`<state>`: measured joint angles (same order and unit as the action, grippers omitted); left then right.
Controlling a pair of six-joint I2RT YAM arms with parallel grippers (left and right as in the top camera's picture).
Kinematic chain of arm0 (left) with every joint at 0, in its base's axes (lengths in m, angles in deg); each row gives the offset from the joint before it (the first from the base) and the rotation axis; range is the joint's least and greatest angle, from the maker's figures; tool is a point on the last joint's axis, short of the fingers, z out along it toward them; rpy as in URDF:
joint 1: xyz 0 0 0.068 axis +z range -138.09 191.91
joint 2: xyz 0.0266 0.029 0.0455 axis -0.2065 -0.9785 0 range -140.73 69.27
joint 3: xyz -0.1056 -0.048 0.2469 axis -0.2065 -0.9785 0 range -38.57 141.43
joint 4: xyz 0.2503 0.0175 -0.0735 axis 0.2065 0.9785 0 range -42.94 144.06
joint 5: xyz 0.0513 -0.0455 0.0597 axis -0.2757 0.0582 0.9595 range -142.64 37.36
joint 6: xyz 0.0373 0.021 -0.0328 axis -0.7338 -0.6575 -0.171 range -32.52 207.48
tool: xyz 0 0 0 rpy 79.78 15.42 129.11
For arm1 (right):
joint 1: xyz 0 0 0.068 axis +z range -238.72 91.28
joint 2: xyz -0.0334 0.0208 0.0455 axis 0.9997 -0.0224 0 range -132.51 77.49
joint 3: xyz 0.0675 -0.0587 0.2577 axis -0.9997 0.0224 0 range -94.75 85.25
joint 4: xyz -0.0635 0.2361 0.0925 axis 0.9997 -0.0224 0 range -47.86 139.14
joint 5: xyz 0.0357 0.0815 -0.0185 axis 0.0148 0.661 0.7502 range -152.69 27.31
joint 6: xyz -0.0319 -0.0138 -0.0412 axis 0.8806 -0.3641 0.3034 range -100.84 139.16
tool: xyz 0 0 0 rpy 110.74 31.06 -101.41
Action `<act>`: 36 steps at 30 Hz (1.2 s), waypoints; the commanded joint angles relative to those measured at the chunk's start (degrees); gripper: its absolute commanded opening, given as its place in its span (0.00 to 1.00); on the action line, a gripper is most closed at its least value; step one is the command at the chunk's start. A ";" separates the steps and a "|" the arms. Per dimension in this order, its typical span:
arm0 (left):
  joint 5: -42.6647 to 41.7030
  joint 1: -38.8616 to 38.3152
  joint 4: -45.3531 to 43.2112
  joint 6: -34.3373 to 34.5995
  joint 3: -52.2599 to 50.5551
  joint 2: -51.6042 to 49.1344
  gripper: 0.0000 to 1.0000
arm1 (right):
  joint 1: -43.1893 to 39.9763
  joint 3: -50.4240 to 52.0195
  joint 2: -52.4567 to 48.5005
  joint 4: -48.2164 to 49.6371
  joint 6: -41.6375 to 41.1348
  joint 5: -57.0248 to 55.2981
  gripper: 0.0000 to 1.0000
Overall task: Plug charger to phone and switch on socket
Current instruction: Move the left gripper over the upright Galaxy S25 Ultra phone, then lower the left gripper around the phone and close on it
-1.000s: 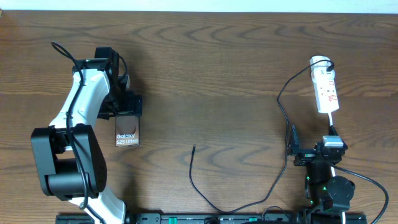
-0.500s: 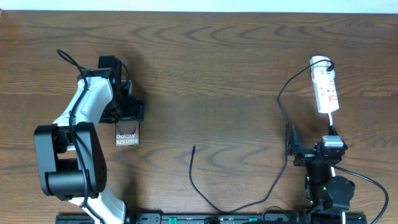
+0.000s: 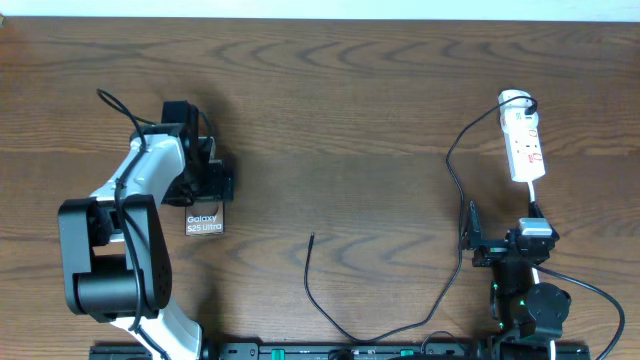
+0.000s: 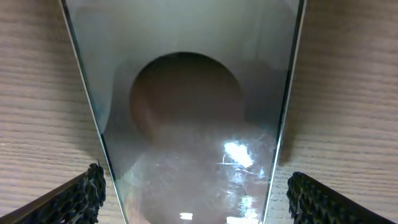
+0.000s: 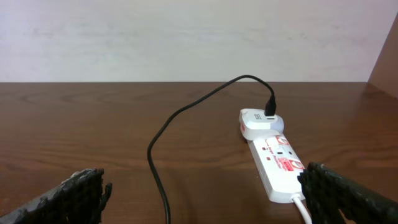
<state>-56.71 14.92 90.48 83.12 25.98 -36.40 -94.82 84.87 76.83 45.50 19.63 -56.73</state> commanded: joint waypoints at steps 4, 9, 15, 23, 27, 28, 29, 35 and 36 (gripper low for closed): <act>0.90 0.35 -1.14 -0.31 -0.59 -0.46 0.93 | 0.26 0.07 0.37 -0.26 0.48 -0.02 0.99; 0.90 0.35 -2.10 -0.31 -0.59 -0.46 0.93 | 0.26 0.07 0.37 -0.26 0.48 -0.02 0.99; 0.92 0.35 -2.82 -0.31 -0.59 -0.46 0.93 | 0.26 0.07 0.37 -0.26 0.48 -0.04 0.99; 0.90 0.35 -3.41 -0.31 -1.38 -0.46 0.93 | 0.26 0.07 0.37 -0.26 0.48 -0.02 0.99; 0.46 0.35 -5.49 0.13 -4.00 -0.46 0.93 | 0.26 0.07 0.37 -0.26 0.46 -0.02 0.99; 0.46 0.35 -5.88 0.15 -4.52 -0.46 0.93 | 0.26 0.07 0.37 -0.26 0.48 -0.04 0.99; 0.48 0.33 -6.19 0.33 -5.14 -0.46 0.93 | 0.26 0.07 0.37 -0.26 0.48 -0.02 0.99; 0.48 0.31 -6.23 0.31 -6.38 -0.46 0.93 | 0.26 0.07 0.37 -0.26 0.48 -0.02 0.99; 0.46 0.28 -6.23 0.31 -6.38 -0.46 0.93 | 0.26 0.07 0.37 -0.26 0.46 -0.04 0.99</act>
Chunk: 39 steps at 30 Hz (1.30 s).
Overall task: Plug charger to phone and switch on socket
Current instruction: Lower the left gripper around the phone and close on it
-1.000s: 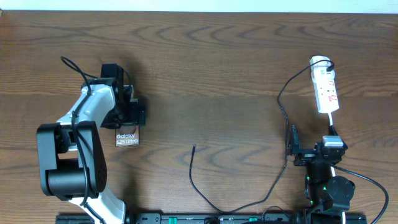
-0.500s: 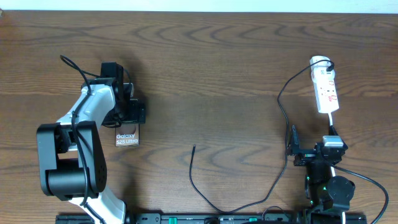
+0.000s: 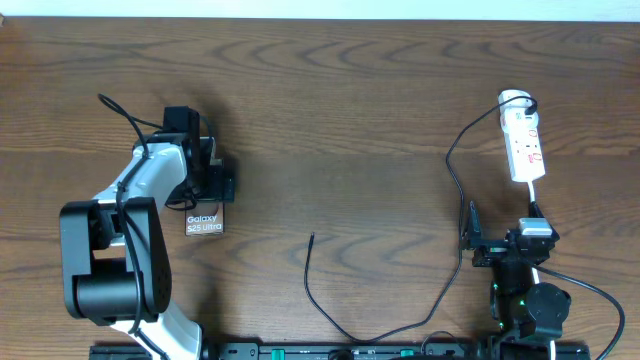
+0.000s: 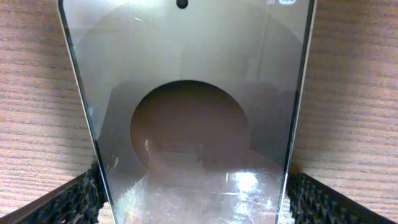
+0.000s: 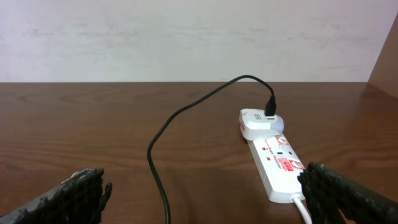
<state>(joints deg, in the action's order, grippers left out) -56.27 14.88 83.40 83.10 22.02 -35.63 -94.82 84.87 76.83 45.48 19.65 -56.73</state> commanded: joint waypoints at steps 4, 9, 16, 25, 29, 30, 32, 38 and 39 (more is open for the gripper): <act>-0.09 0.13 0.90 0.35 -2.43 -1.22 0.93 | 0.26 0.07 0.37 -0.24 0.44 -0.02 0.99; -0.17 0.13 1.40 0.26 -2.43 -1.22 0.93 | 0.26 0.07 0.37 -0.24 0.46 -0.04 0.99; -0.17 0.13 1.99 -0.15 -2.43 -1.22 0.93 | 0.26 0.07 0.37 -0.24 0.44 -0.02 0.99; -0.17 0.13 1.92 -1.01 -2.43 -1.22 0.93 | 0.26 0.07 0.37 -0.24 0.46 -0.04 0.99; -0.17 0.13 1.90 -0.98 -2.43 -1.22 0.93 | 0.26 0.07 0.37 -0.24 0.44 -0.04 0.99; -0.17 0.13 1.90 -0.98 -2.43 -1.22 0.93 | 0.26 0.07 0.37 -0.24 0.44 -0.02 0.99; -0.17 0.13 1.90 -0.98 -2.43 -1.22 0.93 | 0.26 0.07 0.37 -0.24 0.46 -0.02 0.99; -0.17 0.13 1.75 -0.96 -2.43 -1.22 0.92 | 0.26 0.07 0.37 -0.24 0.44 -0.02 0.99; -0.17 0.13 1.70 -0.96 -2.43 -1.22 0.91 | 0.26 0.07 0.37 -0.24 0.44 -0.02 0.99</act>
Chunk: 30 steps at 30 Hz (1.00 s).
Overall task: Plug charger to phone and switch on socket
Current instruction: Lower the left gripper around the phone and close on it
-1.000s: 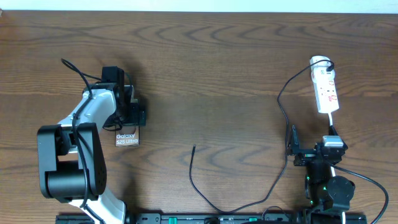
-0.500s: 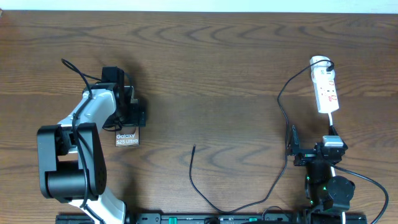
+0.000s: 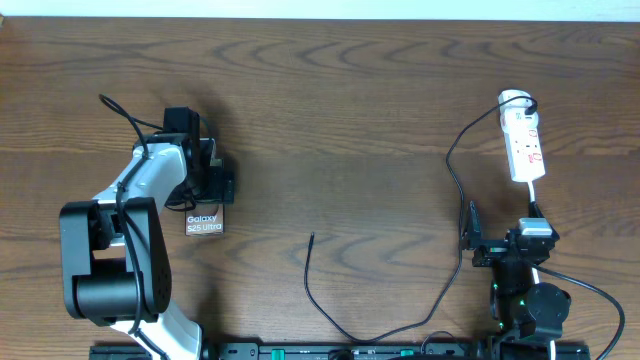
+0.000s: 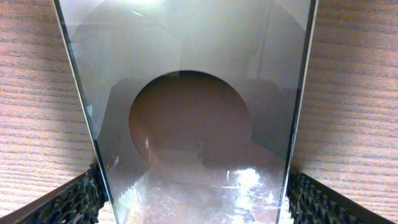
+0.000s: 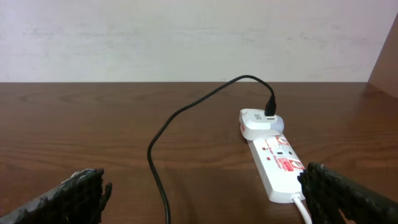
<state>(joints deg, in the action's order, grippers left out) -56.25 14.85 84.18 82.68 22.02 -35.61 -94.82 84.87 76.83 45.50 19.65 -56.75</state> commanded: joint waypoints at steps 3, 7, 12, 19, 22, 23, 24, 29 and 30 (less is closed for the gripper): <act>-0.20 0.15 0.92 -0.55 -2.43 -1.25 0.91 | 0.26 0.07 0.37 -0.26 0.46 -0.02 0.99; -0.20 0.15 0.92 -0.57 -2.43 -1.25 0.89 | 0.26 0.07 0.37 -0.26 0.46 -0.02 0.99; -0.20 0.15 0.92 -0.55 -2.43 -1.25 0.86 | 0.26 0.07 0.37 -0.26 0.46 0.00 0.99; -0.20 0.15 0.94 -0.55 -2.43 -1.25 0.84 | 0.26 0.07 0.37 -0.26 0.46 0.00 0.99; -0.20 0.15 0.94 -0.57 -2.43 -1.25 0.84 | 0.26 0.07 0.37 -0.26 0.44 -0.02 0.99; -0.20 0.15 0.94 -0.57 -2.43 -1.25 0.84 | 0.26 0.07 0.37 -0.26 0.46 -0.02 0.99; -0.20 0.15 0.94 -0.55 -2.43 -1.25 0.84 | 0.26 0.07 0.37 -0.26 0.46 0.00 0.99; -0.20 0.15 0.94 -0.55 -2.43 -1.25 0.85 | 0.26 0.07 0.37 -0.26 0.46 0.00 0.99; -0.20 0.15 0.94 -0.55 -2.43 -1.25 0.85 | 0.26 0.07 0.37 -0.26 0.44 0.00 0.99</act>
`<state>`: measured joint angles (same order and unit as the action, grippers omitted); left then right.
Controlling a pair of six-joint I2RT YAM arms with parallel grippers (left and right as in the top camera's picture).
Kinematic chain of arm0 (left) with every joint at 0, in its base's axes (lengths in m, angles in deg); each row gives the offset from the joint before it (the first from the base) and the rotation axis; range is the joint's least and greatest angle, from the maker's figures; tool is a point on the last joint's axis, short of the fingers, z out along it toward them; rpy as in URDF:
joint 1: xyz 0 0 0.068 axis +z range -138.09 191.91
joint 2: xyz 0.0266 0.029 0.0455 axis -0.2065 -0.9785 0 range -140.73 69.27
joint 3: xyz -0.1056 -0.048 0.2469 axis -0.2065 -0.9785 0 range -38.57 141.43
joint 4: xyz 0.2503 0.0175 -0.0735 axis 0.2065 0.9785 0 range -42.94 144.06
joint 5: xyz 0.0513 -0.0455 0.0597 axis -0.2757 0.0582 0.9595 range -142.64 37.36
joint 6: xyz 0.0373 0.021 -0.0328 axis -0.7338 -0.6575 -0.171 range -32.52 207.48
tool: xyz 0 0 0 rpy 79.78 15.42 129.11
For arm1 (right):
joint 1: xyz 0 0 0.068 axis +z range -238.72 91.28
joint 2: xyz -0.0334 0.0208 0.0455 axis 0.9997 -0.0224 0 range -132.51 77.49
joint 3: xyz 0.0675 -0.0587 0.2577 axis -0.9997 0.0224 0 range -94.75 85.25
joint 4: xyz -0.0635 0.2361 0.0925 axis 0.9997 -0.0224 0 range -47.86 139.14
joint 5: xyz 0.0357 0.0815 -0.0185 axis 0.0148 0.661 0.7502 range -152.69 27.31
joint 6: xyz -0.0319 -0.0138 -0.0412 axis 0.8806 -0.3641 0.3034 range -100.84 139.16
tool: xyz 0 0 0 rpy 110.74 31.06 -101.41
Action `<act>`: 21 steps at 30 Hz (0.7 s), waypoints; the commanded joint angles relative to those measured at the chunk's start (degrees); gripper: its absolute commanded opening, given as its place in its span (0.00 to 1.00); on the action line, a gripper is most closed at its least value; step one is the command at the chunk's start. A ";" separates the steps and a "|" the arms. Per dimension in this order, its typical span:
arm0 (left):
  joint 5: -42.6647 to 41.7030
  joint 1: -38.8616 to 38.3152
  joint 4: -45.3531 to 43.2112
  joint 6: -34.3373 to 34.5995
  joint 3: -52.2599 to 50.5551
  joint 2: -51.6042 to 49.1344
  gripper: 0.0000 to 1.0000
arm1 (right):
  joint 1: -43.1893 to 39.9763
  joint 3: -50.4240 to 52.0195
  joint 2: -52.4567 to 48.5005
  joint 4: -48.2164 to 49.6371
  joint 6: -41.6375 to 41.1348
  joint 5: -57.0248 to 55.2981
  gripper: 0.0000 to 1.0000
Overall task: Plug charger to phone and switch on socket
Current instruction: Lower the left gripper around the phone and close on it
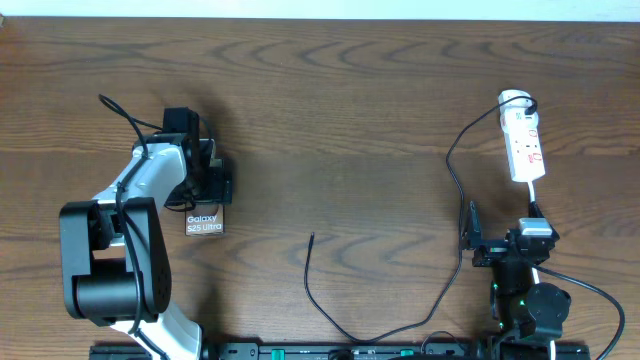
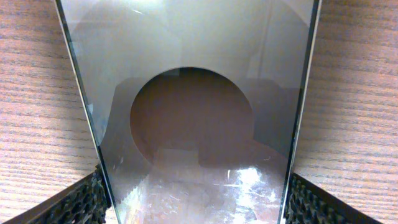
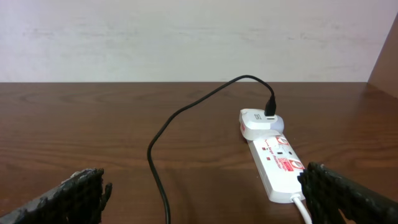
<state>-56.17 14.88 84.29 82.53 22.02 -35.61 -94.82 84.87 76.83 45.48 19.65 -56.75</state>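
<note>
A phone [image 1: 204,222] with a white "Galaxy S25 Ultra" label lies on the wooden table at the left. Its glossy screen [image 2: 193,93] fills the left wrist view. My left gripper [image 1: 207,200] is over its far end, shut on the phone, with a pad [image 2: 84,202] against each long edge. The black charger cable [image 1: 452,165] runs from a white adapter [image 1: 514,100] in the white power strip [image 1: 524,145]. Its free plug end [image 1: 312,237] lies mid-table. My right gripper [image 3: 205,199] is open and empty, near the front edge, facing the strip [image 3: 280,165].
The cable loops along the front edge [image 1: 380,340] between both arm bases. A white lead [image 1: 535,195] runs from the strip to the right arm. A pale wall [image 3: 186,37] stands behind the table's far edge.
At first my left gripper's pads stood a little apart from the phone's edges. A moment later they lay against both edges, with the phone's top and camera hole in view. After that the top was out of view. The right arm and cable have stayed put.
</note>
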 commanded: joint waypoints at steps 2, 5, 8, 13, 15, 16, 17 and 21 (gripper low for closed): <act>-0.28 0.13 0.83 -0.39 -2.43 -1.33 0.85 | 0.26 0.07 0.37 -0.24 0.46 0.00 0.99; -0.28 0.13 0.81 -0.39 -2.45 -1.60 0.85 | 0.26 0.07 0.37 -0.24 0.46 0.00 0.99; -0.28 0.13 0.59 -0.39 -2.78 -1.64 0.85 | 0.26 0.07 0.37 -0.24 0.44 0.00 0.99; -0.28 0.13 0.13 -0.39 -3.13 -1.64 0.85 | 0.26 0.07 0.37 -0.24 0.46 0.00 0.99; -0.28 0.13 0.13 -0.39 -3.13 -1.64 0.85 | 0.26 0.07 0.37 -0.24 0.46 -0.02 0.99; -0.28 0.13 0.13 -0.39 -3.13 -1.64 0.85 | 0.26 0.07 0.37 -0.24 0.46 0.00 0.99; -0.28 0.13 0.13 -0.39 -3.13 -1.64 0.85 | 0.26 0.07 0.37 -0.24 0.44 0.00 0.99; -0.28 0.13 0.11 -0.39 -3.13 -1.64 0.85 | 0.26 0.07 0.37 -0.24 0.46 -0.02 0.99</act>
<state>-56.17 14.88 83.88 82.53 21.67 -35.42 -94.82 84.87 76.83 45.48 19.65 -56.73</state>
